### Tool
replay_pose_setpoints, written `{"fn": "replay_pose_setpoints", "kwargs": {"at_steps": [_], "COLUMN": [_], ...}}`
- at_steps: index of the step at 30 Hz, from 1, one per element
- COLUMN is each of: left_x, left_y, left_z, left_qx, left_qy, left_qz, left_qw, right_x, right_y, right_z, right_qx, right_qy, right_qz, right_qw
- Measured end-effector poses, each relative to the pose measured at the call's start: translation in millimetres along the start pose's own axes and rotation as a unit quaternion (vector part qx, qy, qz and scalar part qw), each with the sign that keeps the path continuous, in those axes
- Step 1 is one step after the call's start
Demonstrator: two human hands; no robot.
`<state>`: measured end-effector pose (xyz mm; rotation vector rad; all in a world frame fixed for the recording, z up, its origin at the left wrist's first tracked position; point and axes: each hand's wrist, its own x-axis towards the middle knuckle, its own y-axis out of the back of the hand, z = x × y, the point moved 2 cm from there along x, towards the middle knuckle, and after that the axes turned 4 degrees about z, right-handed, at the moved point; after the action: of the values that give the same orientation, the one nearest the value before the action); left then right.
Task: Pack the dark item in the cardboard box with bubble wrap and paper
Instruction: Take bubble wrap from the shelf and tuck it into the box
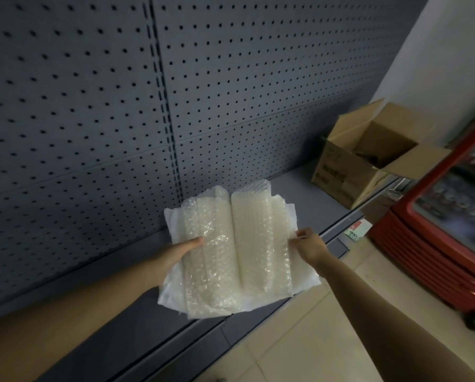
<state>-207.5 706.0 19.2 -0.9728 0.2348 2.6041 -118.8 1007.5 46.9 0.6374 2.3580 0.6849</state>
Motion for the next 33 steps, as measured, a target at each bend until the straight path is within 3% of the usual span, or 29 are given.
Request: {"fn": "replay_pose_setpoints", "kwargs": {"at_steps": [6,16,29,33], "left_x": [41.9,93.7,105.7,104.7], "left_y": [-63.0,-149.7,-198.5,-205.3], "left_z": [36.4,67.7,74.4,74.4], "left_qx": [0.053,-0.021,-0.093,-0.072], "left_qy": [-0.009,0.014,0.017,0.018], "left_qz": [0.002,0.082,0.134,0.128], "left_qw": [0.999,0.996,0.986,0.989], "right_x": [75.9,202.9,264.9,275.2], "right_y": [48.6,98.6,122.0,116.2], "right_z": [-3.0,3.0,3.0,6.4], "right_qx": [-0.041,-0.140,-0.163,-0.181], "right_qy": [0.005,0.072,0.127,0.125], "right_qz": [0.007,-0.072,-0.103,-0.114], "right_qw": [0.999,0.985,0.973,0.969]}}
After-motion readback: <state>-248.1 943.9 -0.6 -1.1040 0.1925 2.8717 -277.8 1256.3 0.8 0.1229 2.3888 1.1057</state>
